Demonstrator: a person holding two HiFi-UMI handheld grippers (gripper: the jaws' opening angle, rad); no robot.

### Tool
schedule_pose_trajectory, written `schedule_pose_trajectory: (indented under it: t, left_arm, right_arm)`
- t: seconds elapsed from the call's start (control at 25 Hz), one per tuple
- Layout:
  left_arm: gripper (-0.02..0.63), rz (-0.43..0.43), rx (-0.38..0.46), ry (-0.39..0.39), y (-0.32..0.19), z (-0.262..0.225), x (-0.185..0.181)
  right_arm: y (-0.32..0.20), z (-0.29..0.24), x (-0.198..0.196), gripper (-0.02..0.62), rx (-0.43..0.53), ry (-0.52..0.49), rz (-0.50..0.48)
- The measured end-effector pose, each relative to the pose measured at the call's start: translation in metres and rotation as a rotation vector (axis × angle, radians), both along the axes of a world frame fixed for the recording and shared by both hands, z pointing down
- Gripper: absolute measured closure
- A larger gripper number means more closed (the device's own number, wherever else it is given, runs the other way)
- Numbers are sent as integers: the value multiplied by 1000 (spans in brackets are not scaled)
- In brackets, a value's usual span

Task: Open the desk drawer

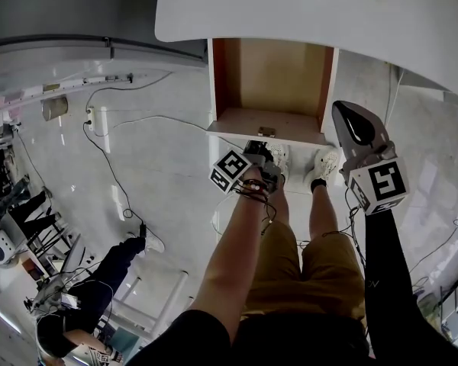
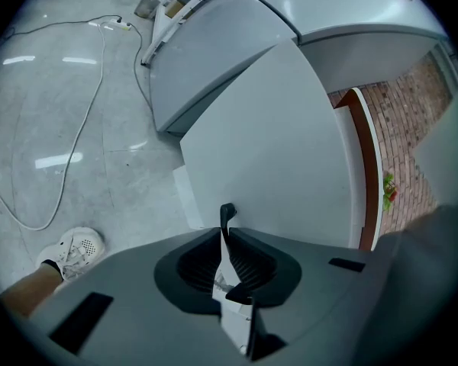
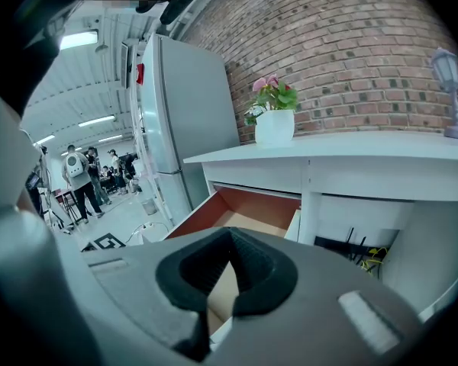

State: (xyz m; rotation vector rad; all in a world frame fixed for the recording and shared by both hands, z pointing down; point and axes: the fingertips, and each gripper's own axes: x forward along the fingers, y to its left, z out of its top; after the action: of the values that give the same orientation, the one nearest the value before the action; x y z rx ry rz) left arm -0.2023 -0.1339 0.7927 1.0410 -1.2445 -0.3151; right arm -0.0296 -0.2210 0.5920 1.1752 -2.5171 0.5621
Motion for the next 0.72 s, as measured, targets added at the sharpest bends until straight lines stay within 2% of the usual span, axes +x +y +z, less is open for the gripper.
schedule_pose_trajectory:
  t: [0.24, 0.52, 0.72]
  left_arm:
    - [568, -49, -16, 24, -7, 16, 1]
    - [545, -76, 43, 66, -11, 26, 0]
    - [548, -136, 13, 77, -18, 39, -1]
  right_arm:
    - [-5, 3, -6, 595, 0, -1, -4]
    - [-6, 10, -6, 595, -17, 14, -11]
    - [-6, 14, -12, 595, -24, 23, -32]
